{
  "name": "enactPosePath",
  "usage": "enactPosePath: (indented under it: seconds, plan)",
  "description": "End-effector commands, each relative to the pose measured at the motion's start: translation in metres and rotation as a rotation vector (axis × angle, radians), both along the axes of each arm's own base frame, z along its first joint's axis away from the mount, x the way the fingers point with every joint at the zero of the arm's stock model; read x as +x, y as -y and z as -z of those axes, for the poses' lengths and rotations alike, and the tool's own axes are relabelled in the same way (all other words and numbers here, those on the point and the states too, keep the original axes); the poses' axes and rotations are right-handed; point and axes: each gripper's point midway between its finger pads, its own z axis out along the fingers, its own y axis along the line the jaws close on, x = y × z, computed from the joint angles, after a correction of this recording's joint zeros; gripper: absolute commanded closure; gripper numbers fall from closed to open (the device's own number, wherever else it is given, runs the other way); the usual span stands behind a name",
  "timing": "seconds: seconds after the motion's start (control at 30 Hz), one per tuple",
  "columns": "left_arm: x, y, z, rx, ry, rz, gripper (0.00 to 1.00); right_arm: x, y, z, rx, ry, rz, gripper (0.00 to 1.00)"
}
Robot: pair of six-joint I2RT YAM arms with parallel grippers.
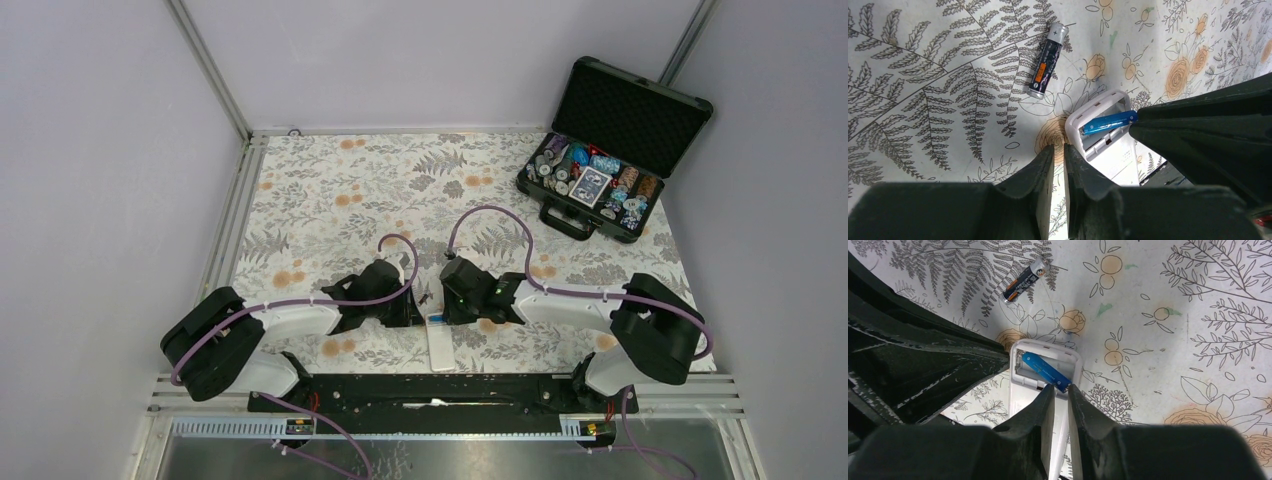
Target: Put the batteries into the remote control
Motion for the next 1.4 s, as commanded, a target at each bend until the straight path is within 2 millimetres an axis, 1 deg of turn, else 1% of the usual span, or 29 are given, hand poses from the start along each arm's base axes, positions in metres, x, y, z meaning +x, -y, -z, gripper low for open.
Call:
enactPosePath:
  seconds: [0.0,0.17,0.63,1.13,1.37]
  plan:
    - [0.004,-0.005,0.006,0.036,0.011,0.001,0.81,0.008,-0.013,-0.009,0.037,0.008,0.010,0.78]
    - [0.003,-0.005,0.007,0.041,0.007,0.015,0.82,0.008,-0.014,-0.008,0.037,0.007,0.003,0.81]
    - [0.004,0.002,0.011,0.046,-0.003,0.048,0.83,0.015,-0.020,-0.016,0.035,0.044,-0.029,0.83]
    - [0.006,0.004,0.012,0.050,-0.001,0.062,0.84,0.020,-0.026,-0.012,0.016,0.049,-0.058,0.88]
    - [0.007,0.004,0.010,0.050,0.005,0.061,0.84,0.015,-0.027,-0.004,0.003,0.023,-0.080,0.91]
